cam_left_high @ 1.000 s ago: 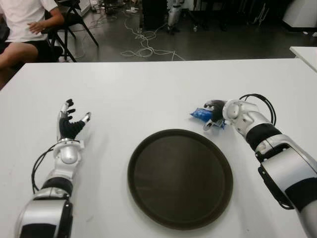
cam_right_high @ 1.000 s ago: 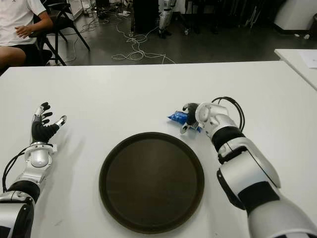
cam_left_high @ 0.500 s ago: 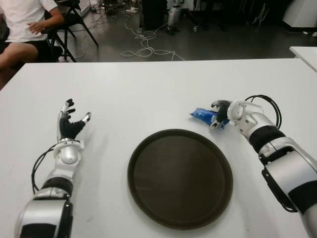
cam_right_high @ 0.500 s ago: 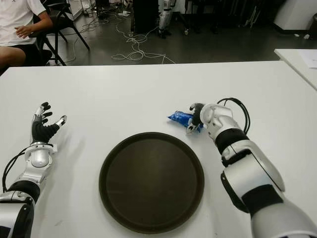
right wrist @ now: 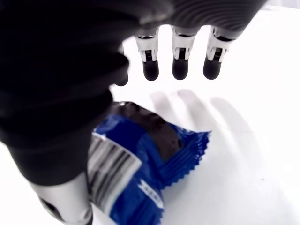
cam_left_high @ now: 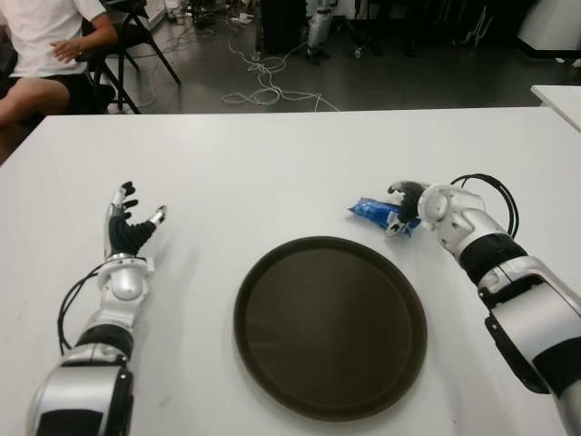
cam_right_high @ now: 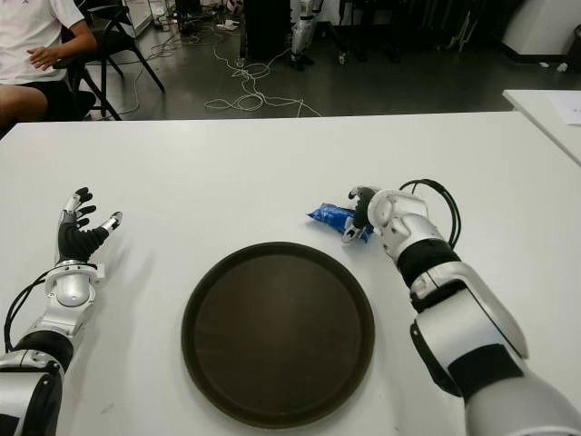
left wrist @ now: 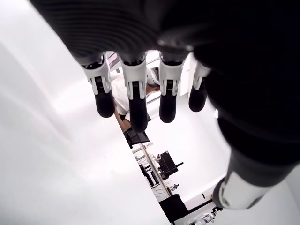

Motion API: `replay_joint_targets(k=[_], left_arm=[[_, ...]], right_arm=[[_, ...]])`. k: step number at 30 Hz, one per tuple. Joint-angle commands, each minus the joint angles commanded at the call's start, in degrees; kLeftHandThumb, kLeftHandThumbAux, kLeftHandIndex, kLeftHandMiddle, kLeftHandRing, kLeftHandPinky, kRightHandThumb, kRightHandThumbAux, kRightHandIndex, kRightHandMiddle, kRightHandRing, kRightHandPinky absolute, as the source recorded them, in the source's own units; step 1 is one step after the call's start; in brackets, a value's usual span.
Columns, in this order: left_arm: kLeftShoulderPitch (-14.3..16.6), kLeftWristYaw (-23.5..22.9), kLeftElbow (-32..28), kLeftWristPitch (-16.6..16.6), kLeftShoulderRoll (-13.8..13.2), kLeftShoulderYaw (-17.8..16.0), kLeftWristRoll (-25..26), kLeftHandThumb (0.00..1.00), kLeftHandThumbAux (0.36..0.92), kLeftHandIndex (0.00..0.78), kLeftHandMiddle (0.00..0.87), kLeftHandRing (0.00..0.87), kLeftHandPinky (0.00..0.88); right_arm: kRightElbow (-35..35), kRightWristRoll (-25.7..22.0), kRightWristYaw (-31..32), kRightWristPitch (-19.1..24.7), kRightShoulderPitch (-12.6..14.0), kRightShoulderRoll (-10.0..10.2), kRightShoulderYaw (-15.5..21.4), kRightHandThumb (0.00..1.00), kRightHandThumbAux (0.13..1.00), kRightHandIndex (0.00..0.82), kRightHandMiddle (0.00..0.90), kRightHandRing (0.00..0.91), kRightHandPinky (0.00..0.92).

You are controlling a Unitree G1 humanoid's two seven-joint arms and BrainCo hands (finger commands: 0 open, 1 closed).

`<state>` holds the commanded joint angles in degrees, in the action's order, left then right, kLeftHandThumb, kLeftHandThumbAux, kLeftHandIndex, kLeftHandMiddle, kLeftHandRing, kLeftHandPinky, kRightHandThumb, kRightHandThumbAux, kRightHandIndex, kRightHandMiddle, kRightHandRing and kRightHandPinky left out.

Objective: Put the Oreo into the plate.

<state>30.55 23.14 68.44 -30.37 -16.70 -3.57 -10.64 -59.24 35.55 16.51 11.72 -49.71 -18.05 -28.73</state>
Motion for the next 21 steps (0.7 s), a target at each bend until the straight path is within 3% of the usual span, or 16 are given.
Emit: replay_joint_targets(k=[21], left_arm=[[0.0, 0.6, 0.0, 0.5, 0.1, 0.0, -0.1, 0.126, 0.710, 0.098, 0.159, 0.173, 0.188]], right_arm=[[4.5, 0.3, 3.3, 2.3, 0.4, 0.3, -0.6, 0.000, 0.814, 0.074, 0.076, 0.051, 0.000]])
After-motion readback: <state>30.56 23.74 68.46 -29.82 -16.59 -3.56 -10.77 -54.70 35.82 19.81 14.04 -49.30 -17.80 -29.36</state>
